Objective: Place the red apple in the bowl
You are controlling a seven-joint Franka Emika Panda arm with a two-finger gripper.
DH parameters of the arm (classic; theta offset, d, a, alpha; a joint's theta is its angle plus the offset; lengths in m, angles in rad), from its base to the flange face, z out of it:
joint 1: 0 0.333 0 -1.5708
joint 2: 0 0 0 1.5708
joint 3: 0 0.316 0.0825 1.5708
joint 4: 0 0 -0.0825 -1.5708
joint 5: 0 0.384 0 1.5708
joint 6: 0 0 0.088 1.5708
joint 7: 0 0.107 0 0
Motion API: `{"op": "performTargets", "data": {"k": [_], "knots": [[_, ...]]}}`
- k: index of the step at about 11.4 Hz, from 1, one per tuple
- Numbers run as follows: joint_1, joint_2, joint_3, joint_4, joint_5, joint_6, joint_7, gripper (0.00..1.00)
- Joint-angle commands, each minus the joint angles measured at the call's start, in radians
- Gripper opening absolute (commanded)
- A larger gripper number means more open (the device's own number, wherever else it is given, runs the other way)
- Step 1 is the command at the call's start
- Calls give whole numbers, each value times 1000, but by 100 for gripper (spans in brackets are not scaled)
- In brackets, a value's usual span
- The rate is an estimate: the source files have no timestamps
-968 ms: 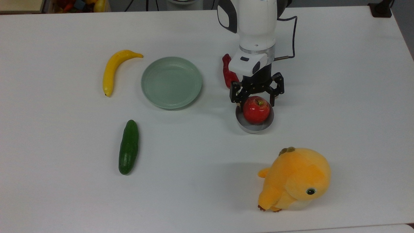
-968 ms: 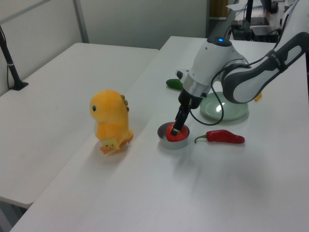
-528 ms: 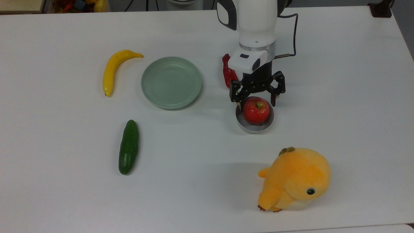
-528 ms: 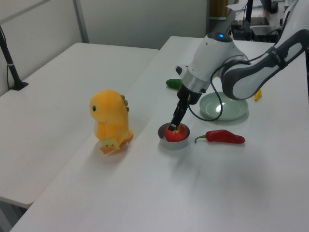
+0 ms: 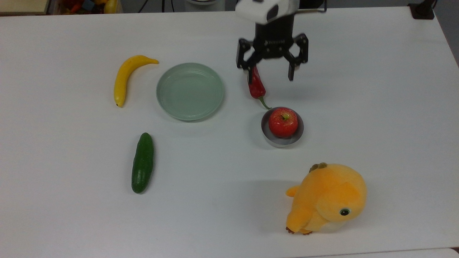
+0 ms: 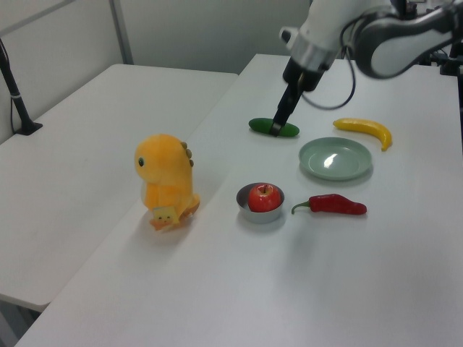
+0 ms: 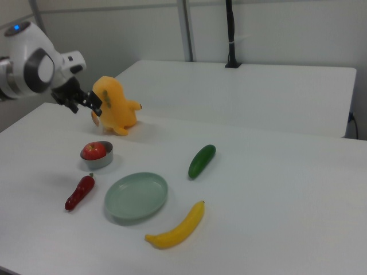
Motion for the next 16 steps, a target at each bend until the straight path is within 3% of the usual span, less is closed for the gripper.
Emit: {"op": "performTargets", "data": {"k": [1, 3, 6, 7, 9, 13, 16], "knots": [[-23, -159, -19, -10, 5, -234, 5, 100], [-52, -171, -22, 67, 11, -444, 8, 100], [-86, -209, -53, 79, 23, -601, 10, 100], [-86, -215, -83, 79, 37, -624, 8, 100], [-81, -217, -137, 79, 135, -617, -15, 100], [-72, -178, -156, 81, 190, -611, -276, 100], [-72, -168, -157, 79, 178, -597, -321, 100]]}}
